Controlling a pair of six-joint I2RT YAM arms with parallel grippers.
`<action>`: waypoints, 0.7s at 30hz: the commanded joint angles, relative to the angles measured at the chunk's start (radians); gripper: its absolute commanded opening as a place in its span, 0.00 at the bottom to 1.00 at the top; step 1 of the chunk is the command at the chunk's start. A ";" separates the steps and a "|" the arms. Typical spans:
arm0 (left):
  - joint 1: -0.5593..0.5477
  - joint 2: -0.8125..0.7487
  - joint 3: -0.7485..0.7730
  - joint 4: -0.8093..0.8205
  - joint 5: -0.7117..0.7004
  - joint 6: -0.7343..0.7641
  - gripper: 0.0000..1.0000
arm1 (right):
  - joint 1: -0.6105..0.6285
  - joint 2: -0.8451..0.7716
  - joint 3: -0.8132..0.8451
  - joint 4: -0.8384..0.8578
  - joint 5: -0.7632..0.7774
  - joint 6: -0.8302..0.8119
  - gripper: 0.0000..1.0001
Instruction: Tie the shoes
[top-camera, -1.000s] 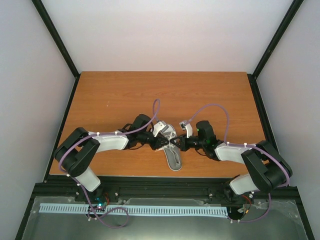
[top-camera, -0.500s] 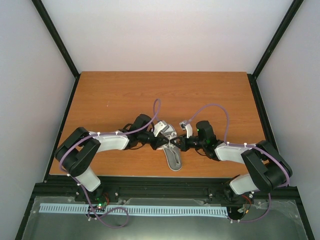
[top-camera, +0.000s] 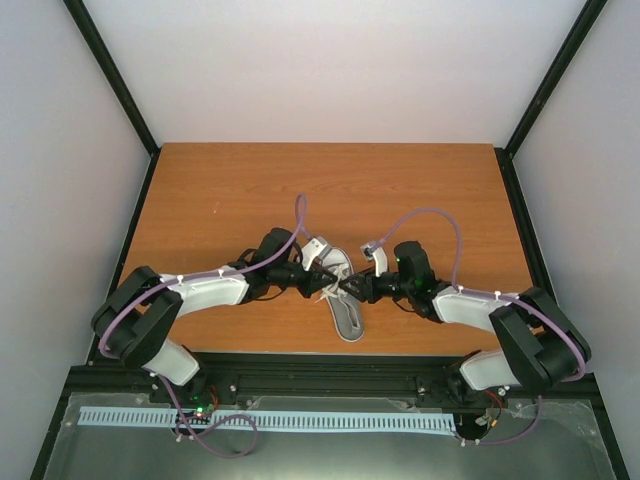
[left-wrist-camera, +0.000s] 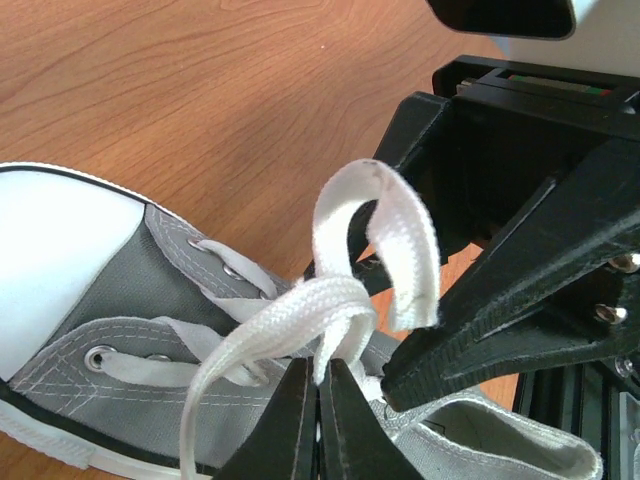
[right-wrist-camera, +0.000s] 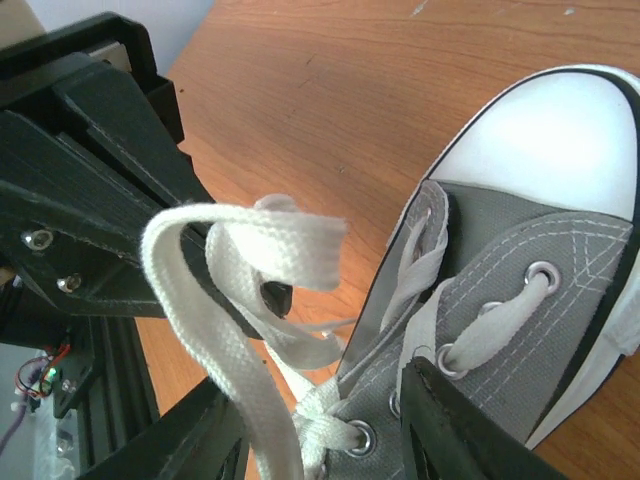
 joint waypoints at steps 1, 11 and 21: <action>-0.011 -0.040 -0.001 0.011 -0.018 -0.058 0.01 | -0.010 -0.051 -0.002 -0.021 0.001 -0.014 0.47; -0.010 -0.041 0.007 -0.019 -0.041 -0.061 0.01 | -0.064 -0.194 -0.010 -0.112 0.024 -0.017 0.65; -0.011 -0.050 0.010 -0.021 -0.032 -0.073 0.01 | -0.074 -0.053 0.022 -0.087 0.048 -0.057 0.48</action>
